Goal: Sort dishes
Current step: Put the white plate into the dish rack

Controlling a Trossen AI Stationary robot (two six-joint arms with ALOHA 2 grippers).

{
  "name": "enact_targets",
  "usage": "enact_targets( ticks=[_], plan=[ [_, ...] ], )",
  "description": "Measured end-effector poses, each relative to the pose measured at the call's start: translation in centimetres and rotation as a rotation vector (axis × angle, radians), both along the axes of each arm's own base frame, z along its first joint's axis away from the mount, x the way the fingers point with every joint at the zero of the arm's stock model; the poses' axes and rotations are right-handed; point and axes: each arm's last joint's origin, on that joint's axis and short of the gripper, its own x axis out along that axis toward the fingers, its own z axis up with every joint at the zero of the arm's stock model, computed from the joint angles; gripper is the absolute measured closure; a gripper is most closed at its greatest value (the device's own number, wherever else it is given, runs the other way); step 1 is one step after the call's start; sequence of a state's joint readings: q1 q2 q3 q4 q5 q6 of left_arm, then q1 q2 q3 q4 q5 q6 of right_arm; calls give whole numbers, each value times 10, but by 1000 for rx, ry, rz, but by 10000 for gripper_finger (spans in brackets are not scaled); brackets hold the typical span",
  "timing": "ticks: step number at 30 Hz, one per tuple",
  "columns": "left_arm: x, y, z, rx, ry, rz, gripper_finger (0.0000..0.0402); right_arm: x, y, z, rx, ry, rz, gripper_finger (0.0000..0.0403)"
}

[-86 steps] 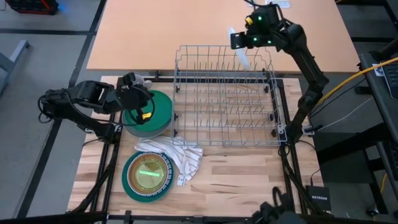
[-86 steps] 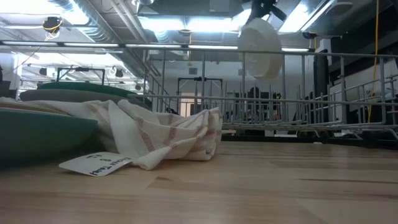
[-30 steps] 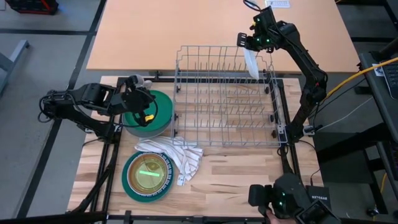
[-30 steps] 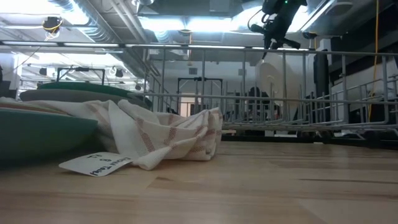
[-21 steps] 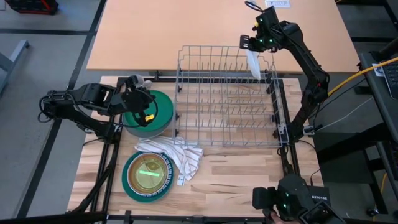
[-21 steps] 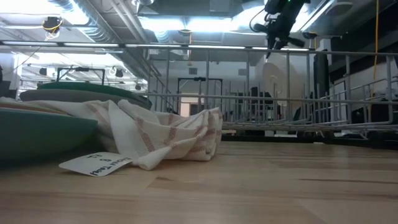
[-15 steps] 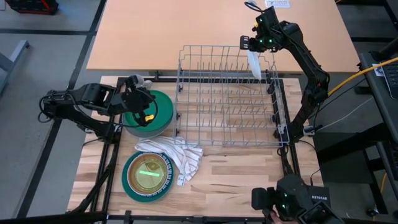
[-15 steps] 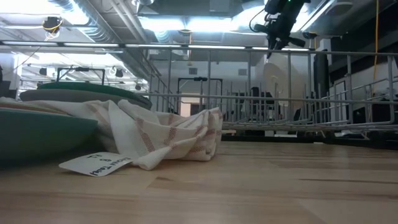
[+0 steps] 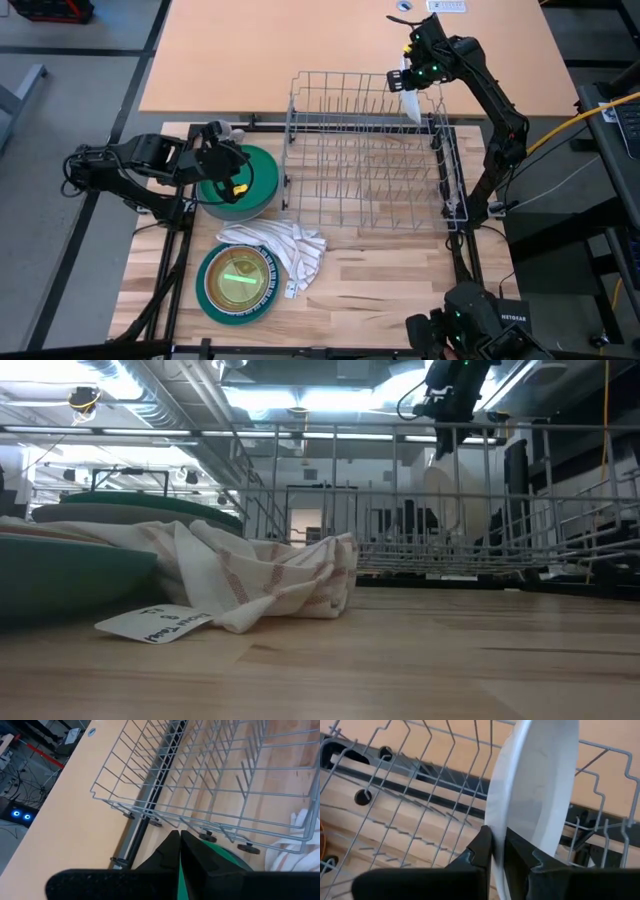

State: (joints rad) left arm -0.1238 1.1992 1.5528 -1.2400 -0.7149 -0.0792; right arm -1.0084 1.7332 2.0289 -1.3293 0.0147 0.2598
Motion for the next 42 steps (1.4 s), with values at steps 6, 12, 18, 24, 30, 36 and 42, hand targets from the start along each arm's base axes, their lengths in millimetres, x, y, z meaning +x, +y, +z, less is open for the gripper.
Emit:
enact_targets(
  ticks=[6,12,18,24,30,36,42],
  plan=[
    [0,0,0,0,0,0,396,0,1,0,14,-5,11,366],
    [1,0,0,-1,-1,0,396,0,2,0,24,-19,21,384],
    [18,-4,-7,-43,36,-92,396,1,2,0,37,-41,37,379],
    [56,-11,-32,4,116,-289,377,1,2,0,40,-44,41,384],
    [104,2,-65,118,119,-331,357,1,3,0,47,-44,43,380],
    [138,32,-96,126,177,-262,376,-1,4,-1,55,-23,35,381],
    [157,51,-139,20,323,-278,399,-1,5,-1,64,-15,34,379]
  ],
)
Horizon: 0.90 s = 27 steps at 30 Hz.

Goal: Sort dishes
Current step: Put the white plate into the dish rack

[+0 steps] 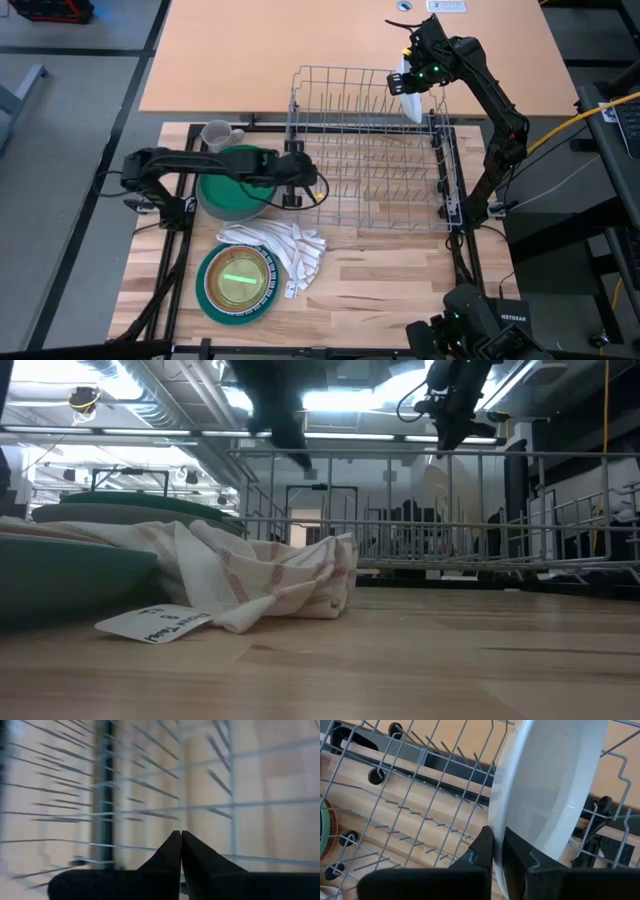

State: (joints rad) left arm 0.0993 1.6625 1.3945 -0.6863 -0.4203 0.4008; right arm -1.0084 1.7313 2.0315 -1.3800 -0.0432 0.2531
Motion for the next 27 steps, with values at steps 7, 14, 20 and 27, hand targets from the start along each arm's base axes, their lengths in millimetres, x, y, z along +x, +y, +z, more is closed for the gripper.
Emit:
enact_targets(
  ticks=[7,14,20,27],
  plan=[
    [11,-4,-31,-44,136,-54,400,-1,2,-1,19,17,-3,371],
    [12,-9,-33,-51,141,-56,400,-3,5,-3,52,41,-8,363],
    [11,-10,-34,-63,150,-60,401,-6,7,-4,58,97,-26,361],
    [11,-11,-34,-81,150,-63,400,-9,9,-5,64,155,-47,360]
  ],
)
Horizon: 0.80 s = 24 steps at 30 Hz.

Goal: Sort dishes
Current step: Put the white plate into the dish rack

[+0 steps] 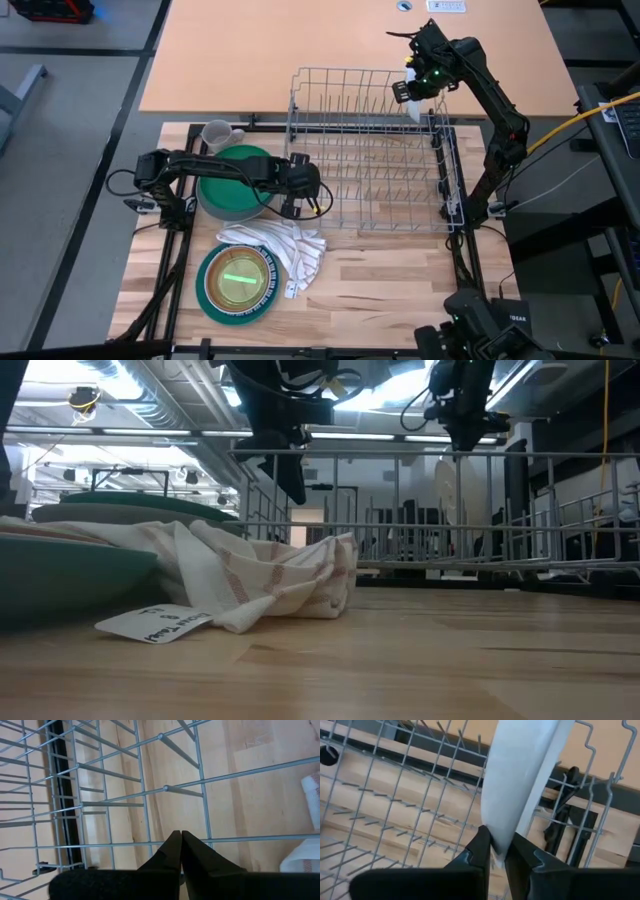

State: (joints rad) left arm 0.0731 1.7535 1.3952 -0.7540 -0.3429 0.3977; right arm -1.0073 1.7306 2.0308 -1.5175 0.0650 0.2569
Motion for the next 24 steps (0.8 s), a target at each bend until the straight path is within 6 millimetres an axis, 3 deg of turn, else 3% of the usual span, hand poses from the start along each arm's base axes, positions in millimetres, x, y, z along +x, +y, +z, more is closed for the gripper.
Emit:
enact_targets(
  ticks=[24],
  plan=[
    [-3,-1,-2,-17,29,14,400,-3,4,-2,44,28,-33,359]
  ],
)
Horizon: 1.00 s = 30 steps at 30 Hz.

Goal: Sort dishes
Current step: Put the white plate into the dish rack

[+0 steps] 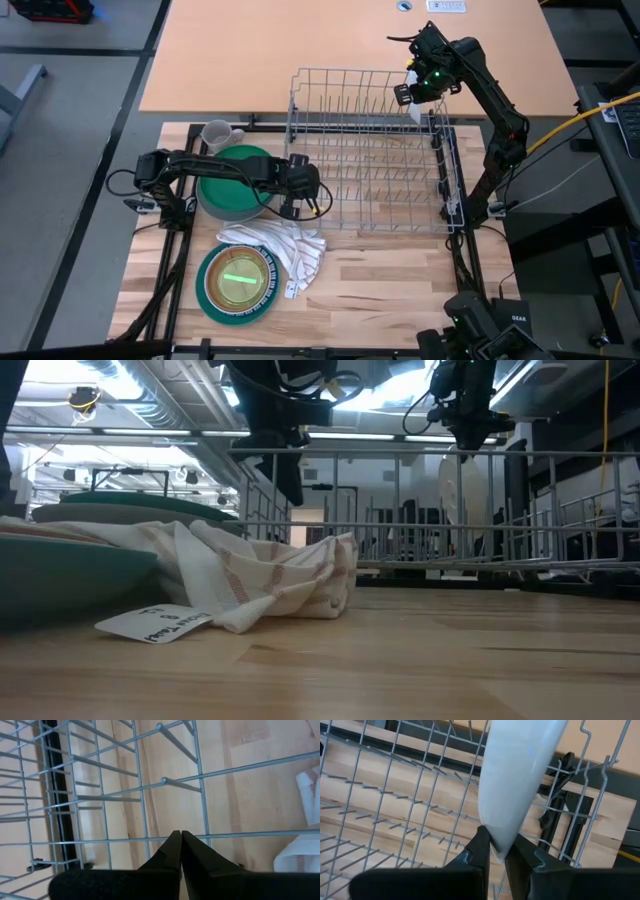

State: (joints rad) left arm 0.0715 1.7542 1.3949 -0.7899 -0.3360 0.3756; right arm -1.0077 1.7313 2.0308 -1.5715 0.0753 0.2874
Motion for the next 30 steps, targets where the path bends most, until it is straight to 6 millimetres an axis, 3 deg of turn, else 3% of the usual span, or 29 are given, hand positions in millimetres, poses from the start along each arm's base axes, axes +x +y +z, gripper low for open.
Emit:
enact_targets(
  ticks=[12,20,30],
  plan=[
    [-2,0,-1,-8,17,17,399,-5,-2,0,-64,117,-43,284],
    [-3,0,-1,-8,28,6,399,-2,-2,-2,-31,64,-18,277],
    [-3,0,-1,-6,27,7,399,0,-4,-39,101,136,21,277]
  ],
)
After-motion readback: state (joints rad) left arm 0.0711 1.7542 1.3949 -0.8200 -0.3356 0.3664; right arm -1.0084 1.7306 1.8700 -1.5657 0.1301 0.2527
